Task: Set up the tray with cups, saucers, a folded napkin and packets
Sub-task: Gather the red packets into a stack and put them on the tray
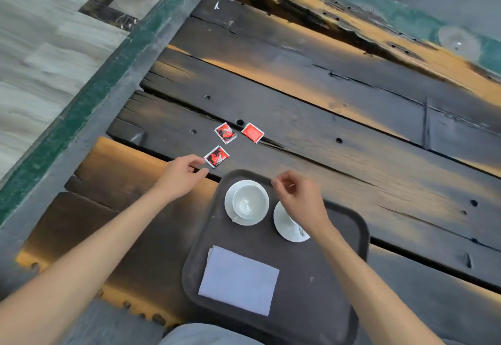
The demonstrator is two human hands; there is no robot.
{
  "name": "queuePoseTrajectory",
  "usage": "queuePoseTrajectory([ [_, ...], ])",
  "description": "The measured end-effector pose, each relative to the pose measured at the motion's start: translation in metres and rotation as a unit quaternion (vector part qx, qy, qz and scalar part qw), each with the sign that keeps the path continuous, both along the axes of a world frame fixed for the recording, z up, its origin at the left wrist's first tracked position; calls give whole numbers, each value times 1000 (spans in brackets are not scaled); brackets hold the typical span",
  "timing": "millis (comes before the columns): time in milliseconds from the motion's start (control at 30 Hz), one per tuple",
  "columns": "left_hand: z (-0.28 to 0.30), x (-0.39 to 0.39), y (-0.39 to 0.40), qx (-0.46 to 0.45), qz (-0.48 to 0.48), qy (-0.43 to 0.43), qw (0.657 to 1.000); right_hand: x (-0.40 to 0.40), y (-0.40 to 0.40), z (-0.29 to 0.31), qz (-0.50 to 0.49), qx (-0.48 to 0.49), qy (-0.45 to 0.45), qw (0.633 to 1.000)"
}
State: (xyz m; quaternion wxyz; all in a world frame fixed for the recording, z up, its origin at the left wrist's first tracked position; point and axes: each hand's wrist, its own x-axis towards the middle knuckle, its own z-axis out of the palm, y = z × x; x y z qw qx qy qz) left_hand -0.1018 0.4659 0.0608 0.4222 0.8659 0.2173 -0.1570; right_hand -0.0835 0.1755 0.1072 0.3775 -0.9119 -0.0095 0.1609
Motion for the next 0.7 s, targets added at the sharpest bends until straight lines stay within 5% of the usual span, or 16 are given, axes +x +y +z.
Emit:
queuePoseTrajectory([
  [233,-30,55,25,-99,98,42,989,92,94,-67,73,-37,59,995],
  [400,-54,66,32,-331,241,93,908,114,137,-116,65,-73,139,986],
  [567,-83,63,48,-435,296,99,845,112,160,-136,63,-140,154,976],
  [700,-95,60,53,-460,293,99,832,113,165,-140,69,-155,145,975],
])
